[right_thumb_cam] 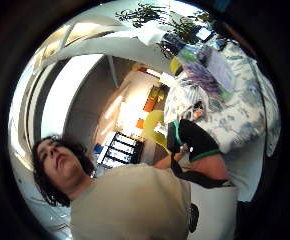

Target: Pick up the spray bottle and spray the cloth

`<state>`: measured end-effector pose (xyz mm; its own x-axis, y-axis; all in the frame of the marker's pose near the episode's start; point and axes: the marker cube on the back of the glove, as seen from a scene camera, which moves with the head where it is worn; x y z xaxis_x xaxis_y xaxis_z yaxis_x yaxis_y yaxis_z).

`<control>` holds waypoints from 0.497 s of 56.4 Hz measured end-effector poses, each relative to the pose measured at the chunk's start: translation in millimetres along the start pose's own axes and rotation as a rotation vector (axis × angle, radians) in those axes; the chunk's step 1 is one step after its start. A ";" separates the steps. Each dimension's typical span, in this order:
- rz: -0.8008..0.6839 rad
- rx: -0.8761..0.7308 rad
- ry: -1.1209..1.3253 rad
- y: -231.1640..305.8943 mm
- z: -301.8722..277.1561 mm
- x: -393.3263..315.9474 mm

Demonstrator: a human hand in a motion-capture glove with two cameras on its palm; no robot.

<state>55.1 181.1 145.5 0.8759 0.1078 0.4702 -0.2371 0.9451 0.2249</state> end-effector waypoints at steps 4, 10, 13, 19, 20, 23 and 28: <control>0.017 0.018 -0.077 -21.5 11.7 -8.7; 0.062 0.079 -0.163 -61.7 34.8 -19.8; 0.115 0.120 -0.190 -80.0 45.0 -26.3; 0.170 0.243 -0.189 -116.9 62.4 -36.1; 0.168 0.225 -0.184 -118.3 64.6 -37.5; 0.197 0.212 -0.166 -128.7 69.1 -39.3; 0.174 0.286 -0.120 -153.9 76.0 -32.1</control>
<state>31.6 8.7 160.6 0.7606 0.2067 0.6154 -0.5011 0.7896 0.3542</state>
